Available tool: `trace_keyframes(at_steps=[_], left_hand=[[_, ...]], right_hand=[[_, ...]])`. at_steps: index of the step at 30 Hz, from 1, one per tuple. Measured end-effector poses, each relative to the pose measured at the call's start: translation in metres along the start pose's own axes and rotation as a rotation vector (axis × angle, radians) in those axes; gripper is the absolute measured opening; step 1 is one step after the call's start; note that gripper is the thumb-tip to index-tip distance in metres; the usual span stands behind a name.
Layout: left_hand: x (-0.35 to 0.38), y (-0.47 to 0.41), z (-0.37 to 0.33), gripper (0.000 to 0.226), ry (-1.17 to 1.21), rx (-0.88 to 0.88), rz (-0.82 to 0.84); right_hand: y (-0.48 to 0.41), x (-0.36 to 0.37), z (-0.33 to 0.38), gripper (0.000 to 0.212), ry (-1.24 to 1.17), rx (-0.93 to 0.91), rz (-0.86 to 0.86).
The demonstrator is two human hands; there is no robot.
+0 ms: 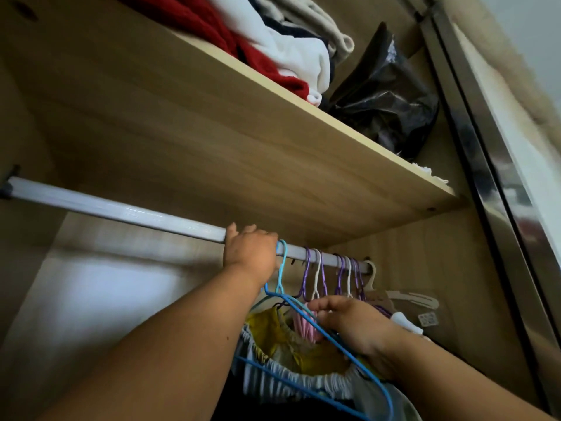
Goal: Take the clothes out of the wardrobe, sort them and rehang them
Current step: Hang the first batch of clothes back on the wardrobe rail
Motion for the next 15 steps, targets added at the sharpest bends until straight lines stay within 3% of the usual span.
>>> trace_keyframes(at_steps=[6, 10, 15], left_hand=[[0.002, 0.009, 0.0, 0.048, -0.03, 0.02, 0.07], [0.014, 0.04, -0.01, 0.065, 0.218, 0.037, 0.196], [0.0, 0.112, -0.054, 0.064, 0.635, 0.146, 0.101]], right_hand=[[-0.003, -0.005, -0.003, 0.022, 0.185, 0.015, -0.069], [0.009, -0.002, 0.003, 0.028, 0.171, -0.016, -0.059], [0.078, -0.015, 0.01, 0.057, 0.725, -0.078, -0.184]])
Point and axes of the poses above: each hand's wrist, its own y-axis away from the middle knuckle, its own x-axis out of the palm, z = x × y, the point moved 9 cm from there along -y, towards the middle knuckle, and after that the axes turned 13 degrees about z, right-handed, at the moved point
